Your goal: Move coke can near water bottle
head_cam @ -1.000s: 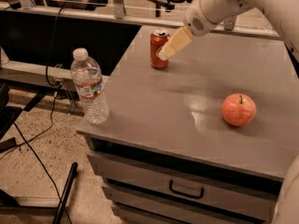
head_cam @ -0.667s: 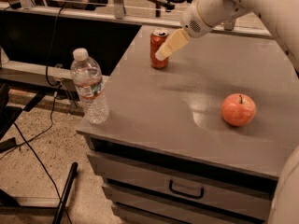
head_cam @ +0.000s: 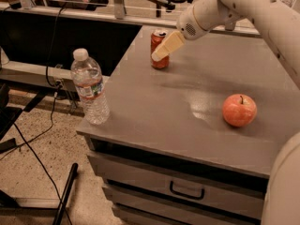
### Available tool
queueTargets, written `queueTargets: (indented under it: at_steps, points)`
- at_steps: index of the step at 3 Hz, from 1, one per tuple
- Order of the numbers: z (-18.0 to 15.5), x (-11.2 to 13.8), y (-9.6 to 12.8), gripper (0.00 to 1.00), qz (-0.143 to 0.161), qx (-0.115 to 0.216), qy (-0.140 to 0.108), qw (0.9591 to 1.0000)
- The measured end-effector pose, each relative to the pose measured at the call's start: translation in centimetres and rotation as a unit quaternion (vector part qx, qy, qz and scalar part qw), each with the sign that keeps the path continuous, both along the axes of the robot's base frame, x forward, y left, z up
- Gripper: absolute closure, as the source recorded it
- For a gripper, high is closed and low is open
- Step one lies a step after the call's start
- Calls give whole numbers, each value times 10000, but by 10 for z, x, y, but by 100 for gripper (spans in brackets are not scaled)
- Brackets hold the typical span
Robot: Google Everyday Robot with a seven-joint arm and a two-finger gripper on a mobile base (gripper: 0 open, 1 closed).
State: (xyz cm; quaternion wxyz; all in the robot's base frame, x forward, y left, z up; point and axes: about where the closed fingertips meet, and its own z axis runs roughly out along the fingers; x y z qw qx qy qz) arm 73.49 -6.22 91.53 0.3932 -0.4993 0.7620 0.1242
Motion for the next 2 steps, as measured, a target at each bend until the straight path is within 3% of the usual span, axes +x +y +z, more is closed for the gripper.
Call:
queueTargets:
  at_steps: [2]
  points:
    - [-17, -8, 28, 0, 336, 288, 334, 9985]
